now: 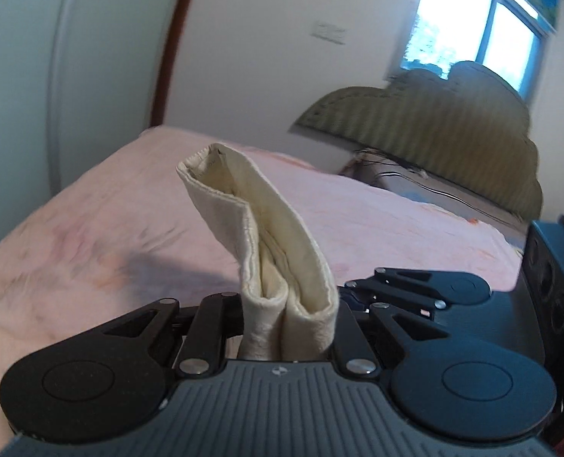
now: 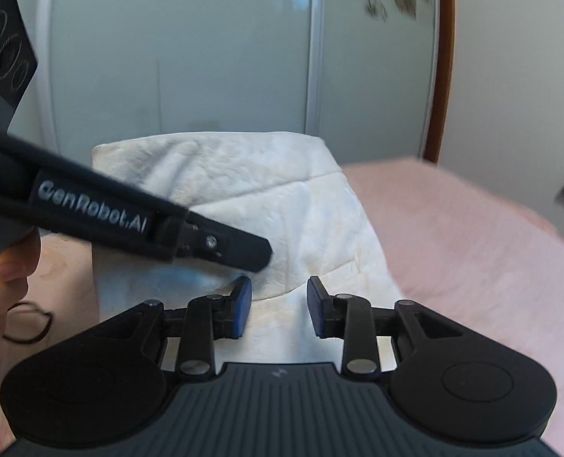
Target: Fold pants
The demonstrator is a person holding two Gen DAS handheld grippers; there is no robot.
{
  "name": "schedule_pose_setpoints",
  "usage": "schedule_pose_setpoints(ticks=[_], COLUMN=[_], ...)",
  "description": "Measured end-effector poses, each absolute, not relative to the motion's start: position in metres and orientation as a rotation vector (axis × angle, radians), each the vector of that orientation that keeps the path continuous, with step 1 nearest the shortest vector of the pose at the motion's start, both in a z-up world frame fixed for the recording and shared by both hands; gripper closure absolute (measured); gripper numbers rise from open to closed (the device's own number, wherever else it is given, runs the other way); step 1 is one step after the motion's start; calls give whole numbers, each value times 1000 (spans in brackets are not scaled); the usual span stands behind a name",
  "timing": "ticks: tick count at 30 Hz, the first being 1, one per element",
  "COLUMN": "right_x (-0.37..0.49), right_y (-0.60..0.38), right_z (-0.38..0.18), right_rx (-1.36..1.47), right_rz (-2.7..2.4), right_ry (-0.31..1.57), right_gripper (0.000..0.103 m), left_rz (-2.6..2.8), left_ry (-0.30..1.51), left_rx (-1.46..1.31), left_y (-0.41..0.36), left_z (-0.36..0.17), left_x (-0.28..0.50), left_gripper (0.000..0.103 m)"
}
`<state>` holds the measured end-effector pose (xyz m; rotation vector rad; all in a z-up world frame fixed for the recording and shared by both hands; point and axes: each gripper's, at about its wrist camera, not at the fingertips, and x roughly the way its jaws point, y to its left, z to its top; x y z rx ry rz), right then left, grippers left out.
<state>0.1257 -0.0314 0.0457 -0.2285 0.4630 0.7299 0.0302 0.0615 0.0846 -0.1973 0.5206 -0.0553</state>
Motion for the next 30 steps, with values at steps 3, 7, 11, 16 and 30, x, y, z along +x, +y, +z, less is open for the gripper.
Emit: schedule_pose_setpoints(ticks=[3, 7, 11, 16, 30], right_x=[111, 91, 77, 39, 6], right_y=[-81, -152, -208, -268, -321], right_z=[60, 67, 60, 53, 24], right_rx=[-175, -85, -54, -30, -55], right_rz=[727, 680, 608, 509, 393], right_ry=[427, 405, 408, 450, 534], right_gripper=[71, 69, 68, 68, 68], left_rz=[-131, -240, -339, -407, -492], left_ry=[498, 486, 511, 527, 615], left_rx=[-135, -79, -26, 43, 79], left_y=[17, -41, -103, -166, -249], left_z=[92, 95, 82, 56, 8], left_x=[27, 27, 32, 29, 28], left_gripper=[89, 88, 85, 83, 81])
